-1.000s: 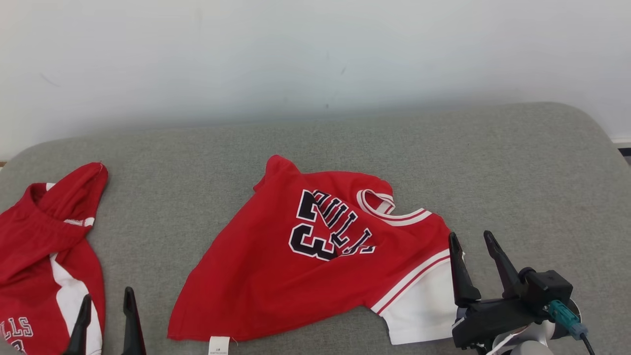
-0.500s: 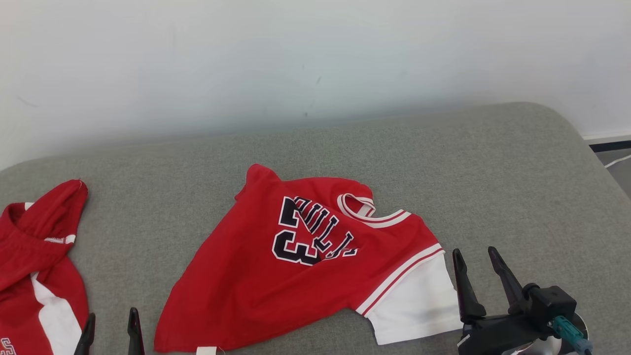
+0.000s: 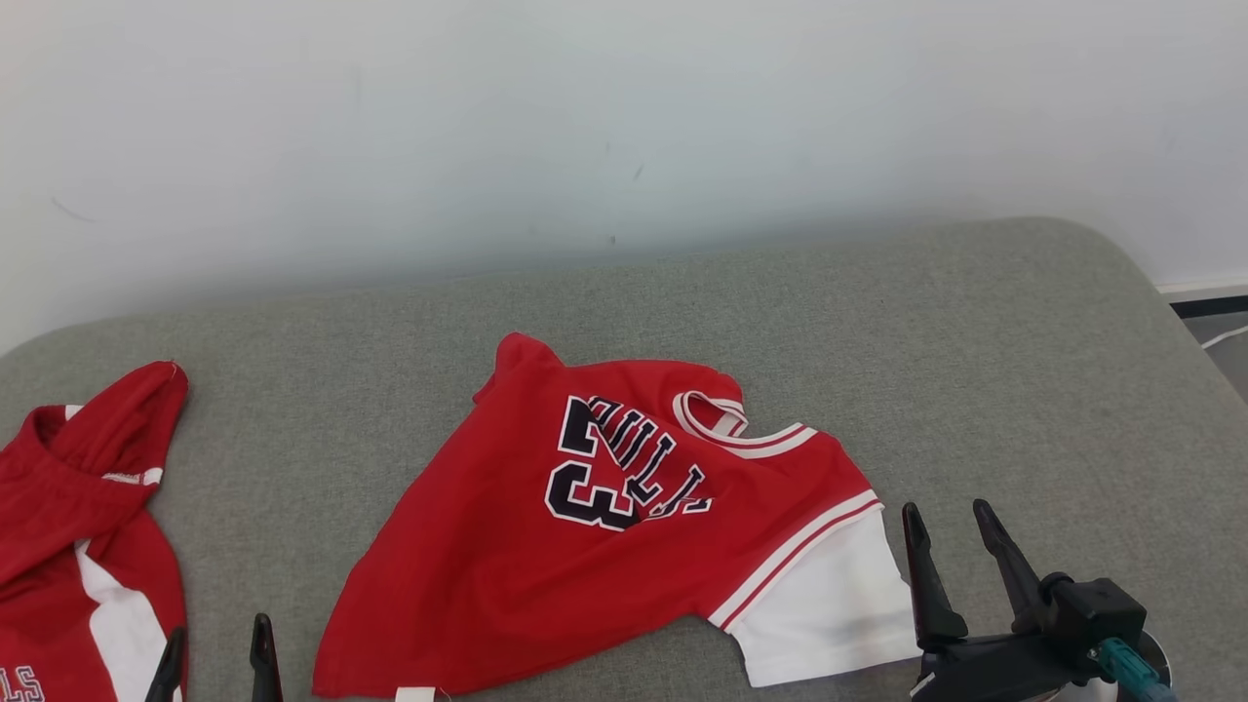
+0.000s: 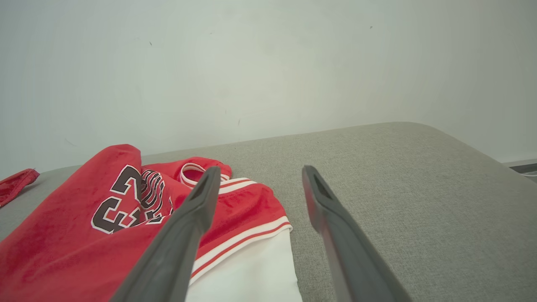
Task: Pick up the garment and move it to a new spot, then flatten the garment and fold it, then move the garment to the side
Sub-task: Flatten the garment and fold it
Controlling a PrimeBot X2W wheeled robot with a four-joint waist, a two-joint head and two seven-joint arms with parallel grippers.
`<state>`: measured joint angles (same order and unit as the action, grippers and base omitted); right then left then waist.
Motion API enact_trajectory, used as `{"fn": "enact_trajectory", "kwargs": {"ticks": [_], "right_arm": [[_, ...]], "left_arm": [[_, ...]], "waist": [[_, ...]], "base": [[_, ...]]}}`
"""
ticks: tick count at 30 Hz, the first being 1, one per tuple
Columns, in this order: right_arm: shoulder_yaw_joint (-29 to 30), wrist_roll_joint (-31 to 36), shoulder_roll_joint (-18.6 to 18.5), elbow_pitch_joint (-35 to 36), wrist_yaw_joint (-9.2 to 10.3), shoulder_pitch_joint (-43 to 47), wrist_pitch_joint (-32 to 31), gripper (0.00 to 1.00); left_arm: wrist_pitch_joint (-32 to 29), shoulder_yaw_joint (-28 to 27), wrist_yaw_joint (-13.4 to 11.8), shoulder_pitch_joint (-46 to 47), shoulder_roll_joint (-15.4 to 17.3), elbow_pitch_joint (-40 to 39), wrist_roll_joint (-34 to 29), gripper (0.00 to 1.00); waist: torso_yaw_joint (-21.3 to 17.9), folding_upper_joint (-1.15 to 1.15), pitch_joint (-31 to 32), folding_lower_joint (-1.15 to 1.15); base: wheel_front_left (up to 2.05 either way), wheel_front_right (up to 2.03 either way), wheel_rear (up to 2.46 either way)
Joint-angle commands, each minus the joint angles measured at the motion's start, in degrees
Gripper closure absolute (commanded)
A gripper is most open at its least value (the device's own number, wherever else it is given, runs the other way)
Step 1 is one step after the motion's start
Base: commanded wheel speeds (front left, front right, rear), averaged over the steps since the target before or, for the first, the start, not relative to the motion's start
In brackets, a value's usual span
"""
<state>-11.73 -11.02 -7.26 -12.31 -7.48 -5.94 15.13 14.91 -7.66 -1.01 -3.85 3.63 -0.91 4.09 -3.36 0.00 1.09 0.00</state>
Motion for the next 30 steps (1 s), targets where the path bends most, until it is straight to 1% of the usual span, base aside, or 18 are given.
{"fn": "enact_trajectory", "kwargs": {"ticks": [1, 13, 30], "right_arm": [[0.1, 0.4, 0.0, 0.1, -0.03, 0.7, 0.2, 0.00], [0.2, 0.4, 0.2, -0.1, -0.03, 0.7, 0.2, 0.00], [0.2, 0.5, 0.3, -0.2, -0.03, 0.7, 0.2, 0.00]], "left_arm": [[0.2, -0.2, -0.1, -1.0, 0.1, -0.2, 0.1, 0.00], [0.2, -0.3, -0.5, -0.9, -0.1, -0.3, 0.2, 0.00], [0.2, -0.6, -0.4, -0.9, -0.3, 0.2, 0.2, 0.00]], "waist": [[0.0, 0.00, 0.1, 0.00], [-0.2, 0.00, 0.0, 0.00], [0.1, 0.00, -0.1, 0.00]], "base": [[0.00, 0.00, 0.00], [0.00, 0.00, 0.00], [0.00, 0.00, 0.00]]}}
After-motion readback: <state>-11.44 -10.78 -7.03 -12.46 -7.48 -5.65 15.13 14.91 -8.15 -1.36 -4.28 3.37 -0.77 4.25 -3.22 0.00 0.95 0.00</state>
